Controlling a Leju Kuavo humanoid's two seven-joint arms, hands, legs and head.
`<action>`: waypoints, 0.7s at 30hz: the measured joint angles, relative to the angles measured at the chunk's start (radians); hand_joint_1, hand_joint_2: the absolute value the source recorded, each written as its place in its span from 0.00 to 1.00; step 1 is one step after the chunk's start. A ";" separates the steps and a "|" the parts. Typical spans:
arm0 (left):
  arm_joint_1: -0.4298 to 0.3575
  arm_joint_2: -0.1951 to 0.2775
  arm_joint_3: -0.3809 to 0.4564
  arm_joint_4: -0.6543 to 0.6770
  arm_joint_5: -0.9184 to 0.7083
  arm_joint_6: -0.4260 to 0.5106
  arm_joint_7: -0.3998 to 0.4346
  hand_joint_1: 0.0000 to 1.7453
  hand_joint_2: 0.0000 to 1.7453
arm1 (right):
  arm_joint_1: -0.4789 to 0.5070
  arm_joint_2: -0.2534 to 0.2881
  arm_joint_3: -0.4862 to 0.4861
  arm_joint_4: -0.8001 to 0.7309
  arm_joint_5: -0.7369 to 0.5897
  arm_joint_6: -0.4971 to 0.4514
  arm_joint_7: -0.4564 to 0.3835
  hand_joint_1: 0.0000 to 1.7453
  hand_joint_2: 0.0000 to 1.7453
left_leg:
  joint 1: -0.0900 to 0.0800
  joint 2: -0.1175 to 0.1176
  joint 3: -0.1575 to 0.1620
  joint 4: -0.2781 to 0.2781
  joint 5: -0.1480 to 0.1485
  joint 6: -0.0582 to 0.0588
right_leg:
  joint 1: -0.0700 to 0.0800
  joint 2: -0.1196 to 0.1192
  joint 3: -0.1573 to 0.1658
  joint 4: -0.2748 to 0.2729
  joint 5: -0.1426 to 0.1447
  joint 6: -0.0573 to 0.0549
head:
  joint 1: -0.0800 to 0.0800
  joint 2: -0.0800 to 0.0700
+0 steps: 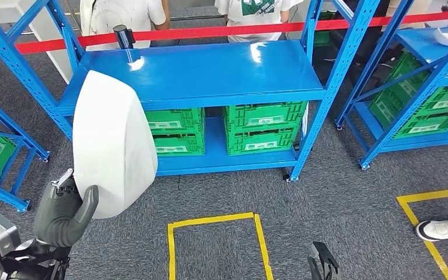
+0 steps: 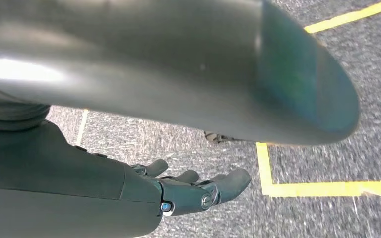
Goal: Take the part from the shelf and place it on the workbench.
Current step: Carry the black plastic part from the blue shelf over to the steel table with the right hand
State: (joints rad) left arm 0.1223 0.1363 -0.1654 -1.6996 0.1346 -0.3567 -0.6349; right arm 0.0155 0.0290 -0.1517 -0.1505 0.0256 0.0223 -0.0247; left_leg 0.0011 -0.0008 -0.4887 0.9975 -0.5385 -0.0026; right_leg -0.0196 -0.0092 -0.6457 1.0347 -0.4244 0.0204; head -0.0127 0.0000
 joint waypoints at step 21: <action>0.043 0.019 0.035 -0.026 0.004 0.002 -0.021 1.00 1.00 | -0.008 -0.009 0.001 0.000 0.015 0.018 0.000 0.00 0.00 | 0.007 0.000 -0.212 0.296 -0.075 -0.048 | 0.008 -0.003 0.070 -0.021 -0.063 -0.050 | -0.001 0.000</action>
State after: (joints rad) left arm 0.1649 0.1549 -0.1304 -1.7260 0.1381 -0.3552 -0.6555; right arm 0.0077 0.0198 -0.1511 -0.1507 0.0402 0.0403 -0.0244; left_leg 0.0076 -0.0008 -0.7002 1.2934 -0.6136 -0.0511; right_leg -0.0121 -0.0120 -0.5759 1.0140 -0.4873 -0.0293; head -0.0140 0.0000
